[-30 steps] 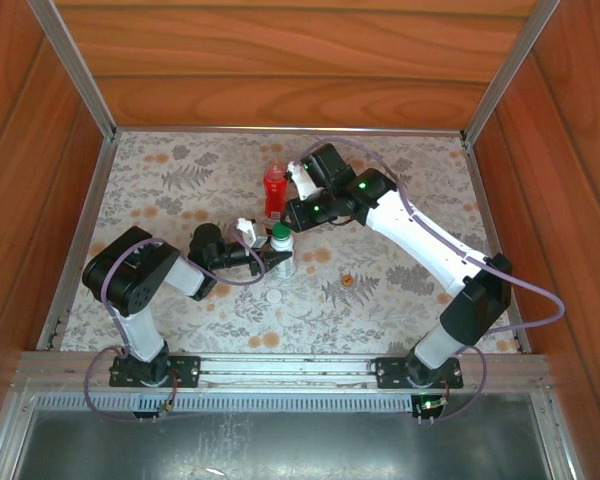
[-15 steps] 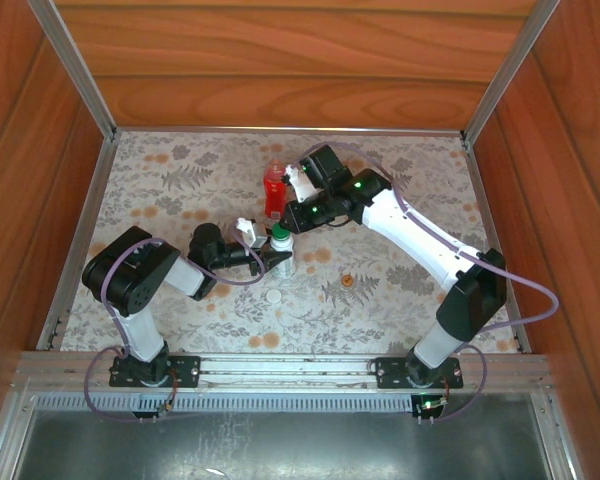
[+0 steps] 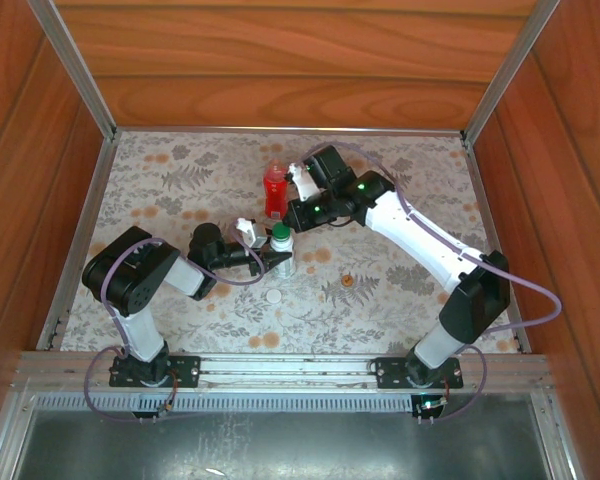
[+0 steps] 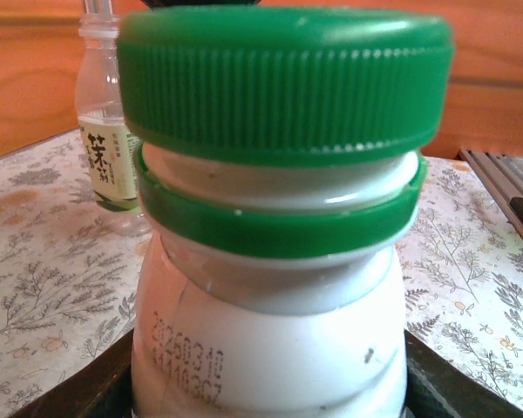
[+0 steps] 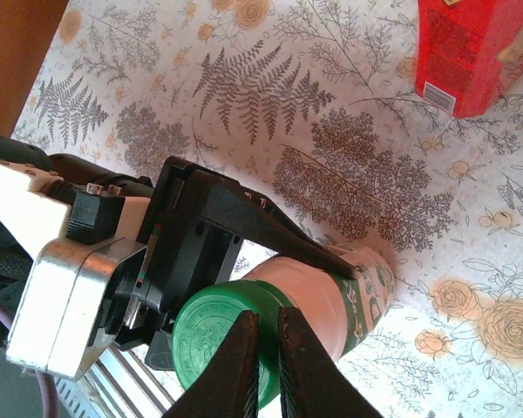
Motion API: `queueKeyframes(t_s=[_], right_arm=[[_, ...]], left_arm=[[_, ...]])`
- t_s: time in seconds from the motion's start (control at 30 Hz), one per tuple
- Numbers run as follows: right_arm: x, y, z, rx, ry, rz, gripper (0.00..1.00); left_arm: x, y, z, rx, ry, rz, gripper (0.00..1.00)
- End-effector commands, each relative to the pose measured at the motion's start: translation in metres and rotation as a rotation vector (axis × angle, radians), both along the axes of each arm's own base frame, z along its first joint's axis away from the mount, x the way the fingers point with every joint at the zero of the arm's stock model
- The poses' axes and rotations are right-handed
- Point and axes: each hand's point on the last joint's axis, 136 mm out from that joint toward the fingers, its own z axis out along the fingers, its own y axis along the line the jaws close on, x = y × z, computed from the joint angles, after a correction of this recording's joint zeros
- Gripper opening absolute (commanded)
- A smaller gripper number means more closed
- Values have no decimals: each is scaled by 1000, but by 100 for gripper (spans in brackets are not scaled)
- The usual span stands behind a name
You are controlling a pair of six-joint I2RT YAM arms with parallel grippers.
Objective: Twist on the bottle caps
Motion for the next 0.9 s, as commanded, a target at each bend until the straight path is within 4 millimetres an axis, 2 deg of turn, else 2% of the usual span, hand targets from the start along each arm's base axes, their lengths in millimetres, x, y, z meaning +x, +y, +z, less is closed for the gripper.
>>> queueKeyframes(t_s=[0.0, 0.17, 0.33, 0.5, 0.63, 0.8, 0.87], right_arm=[[-25, -11, -21, -46, 116, 21, 11], [-39, -9, -16, 4, 158, 35, 11], [-42, -8, 1, 62, 136, 37, 15], [-22, -9, 15, 88, 50, -16, 24], [-5, -7, 12, 82, 55, -38, 28], [5, -1, 4, 71, 79, -21, 28], [3, 2, 3, 78, 94, -4, 24]], left_arm=[[0, 0, 2, -3, 29, -11, 54], [1, -1, 2, -3, 30, -10, 55], [1, -2, 1, -2, 32, -14, 54], [1, -2, 0, -1, 38, -21, 55], [1, -2, 0, -1, 36, -22, 55], [0, -2, 1, -1, 37, -25, 54], [0, -2, 1, -1, 36, -23, 55]])
